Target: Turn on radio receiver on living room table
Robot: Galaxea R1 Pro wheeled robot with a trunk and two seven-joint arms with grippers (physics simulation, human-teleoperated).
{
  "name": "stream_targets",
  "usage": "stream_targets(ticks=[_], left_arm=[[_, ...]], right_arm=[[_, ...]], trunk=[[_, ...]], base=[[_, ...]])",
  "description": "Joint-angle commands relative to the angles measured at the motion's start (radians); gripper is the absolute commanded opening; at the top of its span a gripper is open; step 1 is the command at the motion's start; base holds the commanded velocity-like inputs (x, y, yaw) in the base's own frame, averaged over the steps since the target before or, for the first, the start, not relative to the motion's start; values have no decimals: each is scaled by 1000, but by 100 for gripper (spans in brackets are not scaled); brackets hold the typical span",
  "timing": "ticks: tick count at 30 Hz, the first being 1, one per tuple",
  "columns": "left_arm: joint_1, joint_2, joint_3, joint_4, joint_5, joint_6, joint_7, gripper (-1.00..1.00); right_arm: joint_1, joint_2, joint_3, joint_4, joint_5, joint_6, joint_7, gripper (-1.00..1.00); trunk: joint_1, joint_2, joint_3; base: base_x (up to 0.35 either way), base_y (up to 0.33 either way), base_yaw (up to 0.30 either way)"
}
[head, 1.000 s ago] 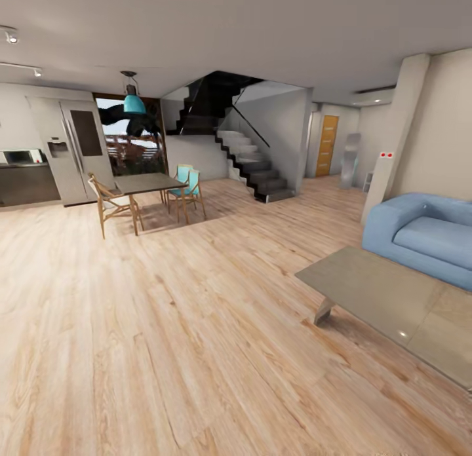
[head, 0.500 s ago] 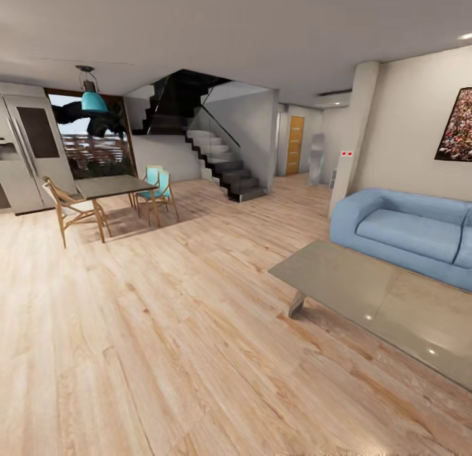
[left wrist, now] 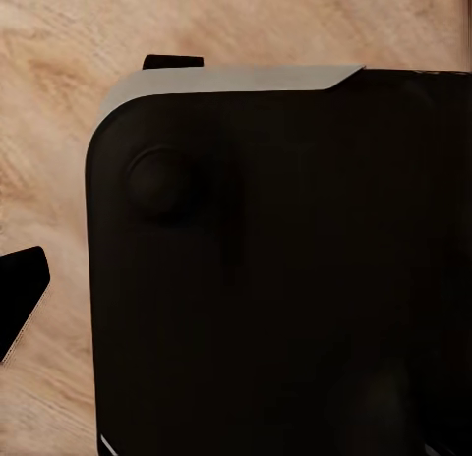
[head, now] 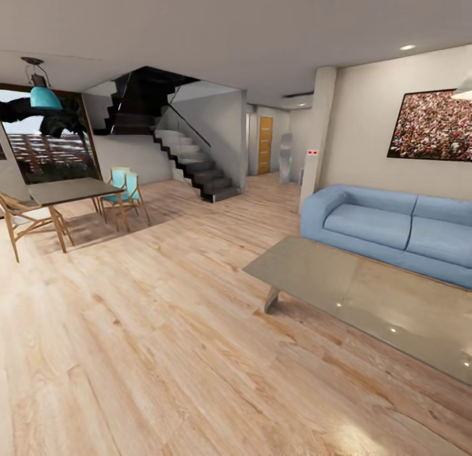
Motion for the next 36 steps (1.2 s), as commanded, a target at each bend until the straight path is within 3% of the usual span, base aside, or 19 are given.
stream_targets(ticks=[1, 36], left_arm=[[0, 0, 0, 0, 0, 0, 0, 100], [0, -4, 1, -2, -1, 0, -1, 100]], right_arm=[[0, 0, 0, 0, 0, 0, 0, 100], [0, 0, 0, 0, 0, -14, 0, 100]], trunk=[[0, 0, 0], [0, 0, 0]], base=[[0, 0, -287], [0, 0, -287]])
